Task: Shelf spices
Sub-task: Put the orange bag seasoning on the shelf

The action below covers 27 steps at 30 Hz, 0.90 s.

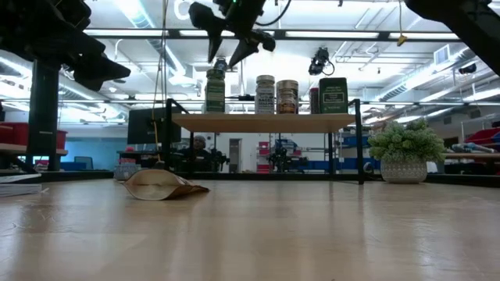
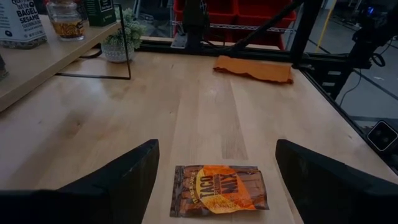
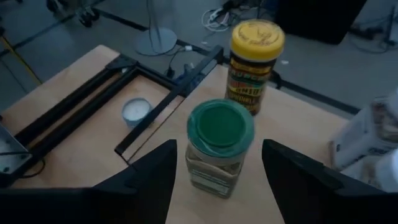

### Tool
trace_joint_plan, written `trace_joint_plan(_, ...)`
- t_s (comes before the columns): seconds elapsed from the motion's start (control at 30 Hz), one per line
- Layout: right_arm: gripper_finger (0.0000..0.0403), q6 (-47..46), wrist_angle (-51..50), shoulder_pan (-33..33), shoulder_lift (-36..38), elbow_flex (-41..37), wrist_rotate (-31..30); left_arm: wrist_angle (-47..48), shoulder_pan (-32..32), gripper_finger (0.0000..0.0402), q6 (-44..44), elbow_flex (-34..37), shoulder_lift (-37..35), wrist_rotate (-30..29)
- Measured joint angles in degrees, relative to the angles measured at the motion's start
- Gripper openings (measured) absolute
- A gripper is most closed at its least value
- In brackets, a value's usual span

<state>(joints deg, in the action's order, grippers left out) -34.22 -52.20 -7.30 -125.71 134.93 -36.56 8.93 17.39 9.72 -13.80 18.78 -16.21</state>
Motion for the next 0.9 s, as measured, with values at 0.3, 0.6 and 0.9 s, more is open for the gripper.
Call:
trace_joint_plan(0.3, 0.0235, -0.24, -8.70, 2.70, 2.68, 0.06, -3.05, 0.04, 0.00, 0.0328, 0.00, 0.02, 0.00, 0.00)
trace_joint_plan(0.6, 0.0218, -9.37, -21.98, 6.93, 5.62, 0.09, -3.35, 0.07, -0.01, 0.0328, -0.26, 0.01, 0.00, -0.02)
trace_joint_plan(0.9, 0.0122, -22.96, -27.56, 15.03, 4.86, -7.24, -15.35, 1.99, -0.02, 0.0328, -0.42, 0.02, 0.00, -0.25)
